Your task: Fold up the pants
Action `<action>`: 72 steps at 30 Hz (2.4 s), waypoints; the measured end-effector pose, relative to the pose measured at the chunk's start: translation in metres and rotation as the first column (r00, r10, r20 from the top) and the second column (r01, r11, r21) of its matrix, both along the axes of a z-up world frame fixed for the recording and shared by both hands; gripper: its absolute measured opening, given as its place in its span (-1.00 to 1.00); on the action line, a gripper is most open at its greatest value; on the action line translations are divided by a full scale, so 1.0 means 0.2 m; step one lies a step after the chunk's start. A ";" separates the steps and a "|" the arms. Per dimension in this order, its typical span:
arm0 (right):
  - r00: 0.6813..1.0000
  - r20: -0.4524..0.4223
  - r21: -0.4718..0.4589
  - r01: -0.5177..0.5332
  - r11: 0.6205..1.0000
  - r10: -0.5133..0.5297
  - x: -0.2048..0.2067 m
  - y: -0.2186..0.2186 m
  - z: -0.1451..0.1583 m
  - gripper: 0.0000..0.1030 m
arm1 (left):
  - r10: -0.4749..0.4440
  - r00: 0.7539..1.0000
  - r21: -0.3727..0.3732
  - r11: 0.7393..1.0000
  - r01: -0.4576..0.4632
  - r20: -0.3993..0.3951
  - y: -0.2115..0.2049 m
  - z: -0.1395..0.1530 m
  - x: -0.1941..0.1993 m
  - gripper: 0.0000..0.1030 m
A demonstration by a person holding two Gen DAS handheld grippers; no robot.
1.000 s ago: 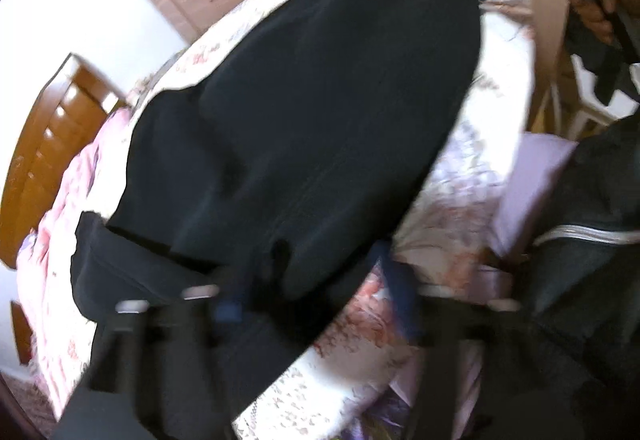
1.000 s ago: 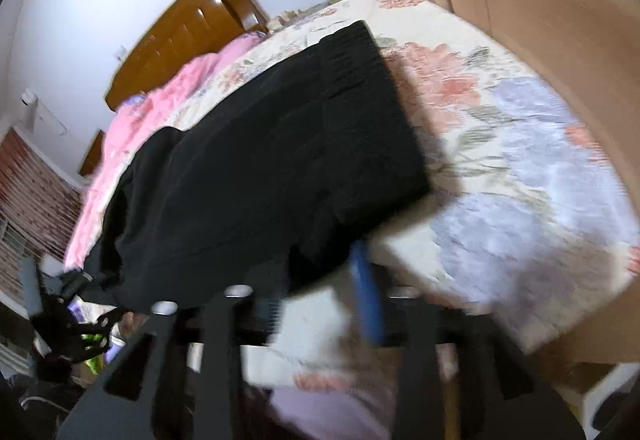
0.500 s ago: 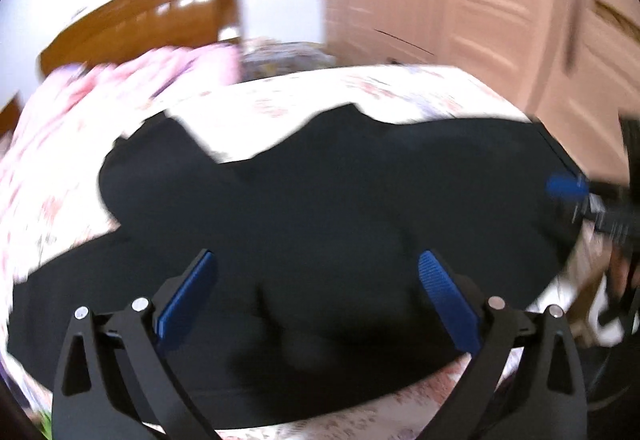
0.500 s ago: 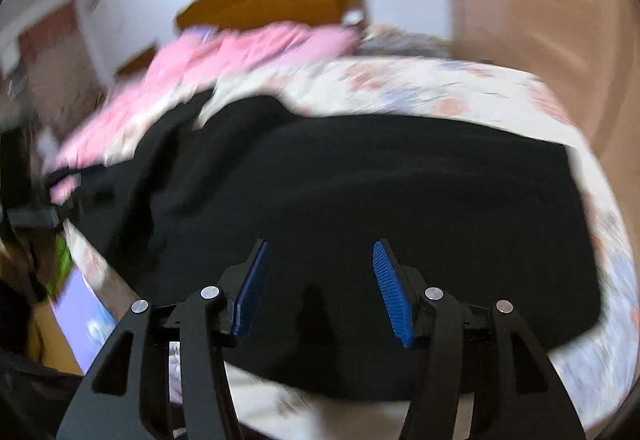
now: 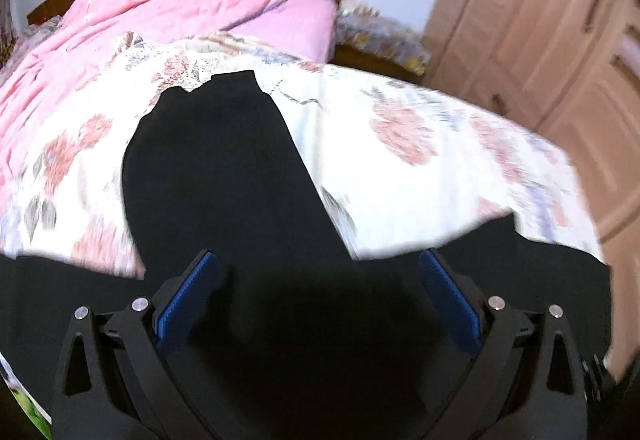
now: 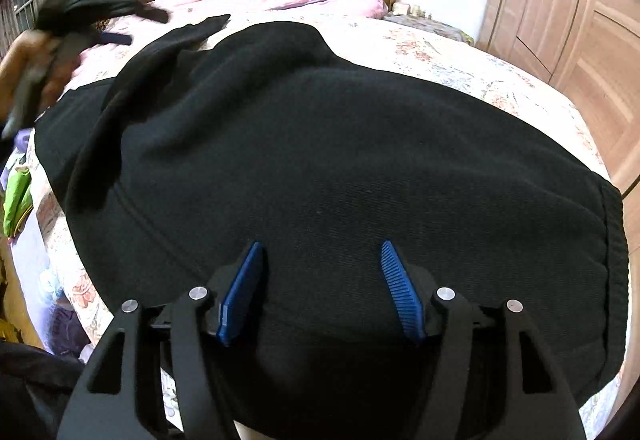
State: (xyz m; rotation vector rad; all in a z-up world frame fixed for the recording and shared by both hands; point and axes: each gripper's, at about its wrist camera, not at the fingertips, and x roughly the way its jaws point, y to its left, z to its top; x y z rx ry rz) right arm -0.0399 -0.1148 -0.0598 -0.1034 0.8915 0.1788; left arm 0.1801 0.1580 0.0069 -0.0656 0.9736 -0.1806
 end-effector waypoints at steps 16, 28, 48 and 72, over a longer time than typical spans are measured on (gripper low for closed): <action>1.000 0.001 0.012 -0.014 1.000 0.014 0.00 -0.02 0.00 0.21 | 0.127 0.987 0.177 0.974 -0.142 0.094 0.17 0.07 -0.05 -0.82; 0.999 -0.015 0.020 -0.037 0.999 0.037 0.03 -0.03 0.00 0.21 | 0.428 0.901 0.012 0.903 -0.430 0.074 0.84 -0.10 -1.02 -0.87; 1.000 -0.020 0.006 0.001 1.000 -0.001 0.02 -0.02 -0.01 0.24 | 0.043 0.986 0.508 0.853 -0.120 0.162 0.35 -0.16 -0.85 0.75; 1.000 -0.018 0.020 -0.018 1.000 0.018 0.01 -0.06 -0.01 0.26 | 0.596 0.771 -0.271 0.798 -0.539 0.224 1.33 -0.04 -0.97 -0.65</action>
